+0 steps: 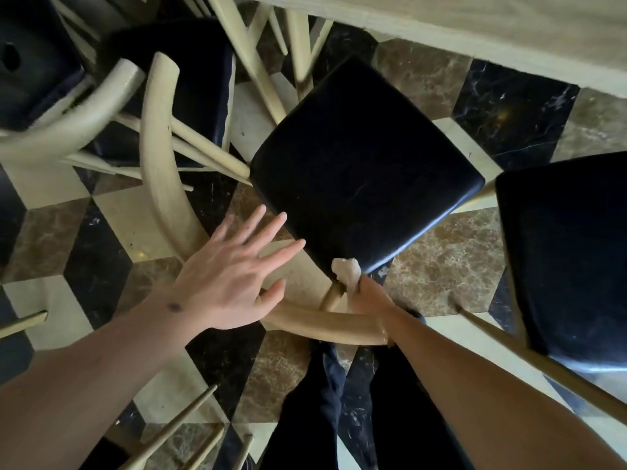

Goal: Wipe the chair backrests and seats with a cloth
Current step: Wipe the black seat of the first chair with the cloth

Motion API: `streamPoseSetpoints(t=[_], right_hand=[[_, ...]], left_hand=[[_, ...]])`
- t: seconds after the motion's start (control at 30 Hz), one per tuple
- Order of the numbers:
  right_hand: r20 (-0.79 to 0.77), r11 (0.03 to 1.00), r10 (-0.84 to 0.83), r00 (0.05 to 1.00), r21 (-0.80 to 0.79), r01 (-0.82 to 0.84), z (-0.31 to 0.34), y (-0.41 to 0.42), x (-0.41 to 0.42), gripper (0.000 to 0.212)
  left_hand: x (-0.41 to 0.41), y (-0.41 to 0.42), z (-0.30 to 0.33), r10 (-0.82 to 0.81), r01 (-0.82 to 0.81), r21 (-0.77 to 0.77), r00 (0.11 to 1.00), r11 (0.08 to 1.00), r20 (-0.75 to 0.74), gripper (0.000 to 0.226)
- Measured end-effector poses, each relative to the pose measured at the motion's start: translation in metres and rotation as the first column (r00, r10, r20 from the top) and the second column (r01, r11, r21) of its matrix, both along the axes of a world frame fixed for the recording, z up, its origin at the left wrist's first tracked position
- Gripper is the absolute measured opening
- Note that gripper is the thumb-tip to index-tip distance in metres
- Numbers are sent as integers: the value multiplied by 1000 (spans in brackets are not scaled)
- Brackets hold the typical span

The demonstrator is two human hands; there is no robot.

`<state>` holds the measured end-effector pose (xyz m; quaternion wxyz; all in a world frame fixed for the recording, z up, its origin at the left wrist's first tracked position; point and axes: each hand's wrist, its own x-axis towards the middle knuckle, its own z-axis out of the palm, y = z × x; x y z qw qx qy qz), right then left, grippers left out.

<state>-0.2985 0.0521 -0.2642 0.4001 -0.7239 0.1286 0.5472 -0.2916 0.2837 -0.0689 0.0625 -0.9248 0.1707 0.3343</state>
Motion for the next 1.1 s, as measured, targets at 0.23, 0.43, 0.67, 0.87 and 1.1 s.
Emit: streamPoseSetpoints(t=[0.23, 0.43, 0.67, 0.87, 1.1], right_hand=[[-532, 540, -572, 624, 329, 775, 6, -29, 59, 43], [-224, 513, -789, 572, 273, 814, -14, -2, 136, 26], [81, 450, -891, 446, 284, 847, -7, 34, 205, 27], [178, 151, -978, 107, 254, 955, -8, 89, 271, 44], [919, 724, -233, 320, -56, 688, -45, 117, 333, 33]], left_hand=[[15, 2, -10, 176, -185, -4, 941, 983, -288, 73], [146, 29, -59, 68, -60, 33, 914, 998, -401, 75], [268, 57, -164, -184, 298, 152, 842, 942, -507, 86], [300, 61, -222, -383, 438, 9, 795, 899, -470, 83], [325, 94, -243, -563, 575, -100, 729, 812, -390, 76]])
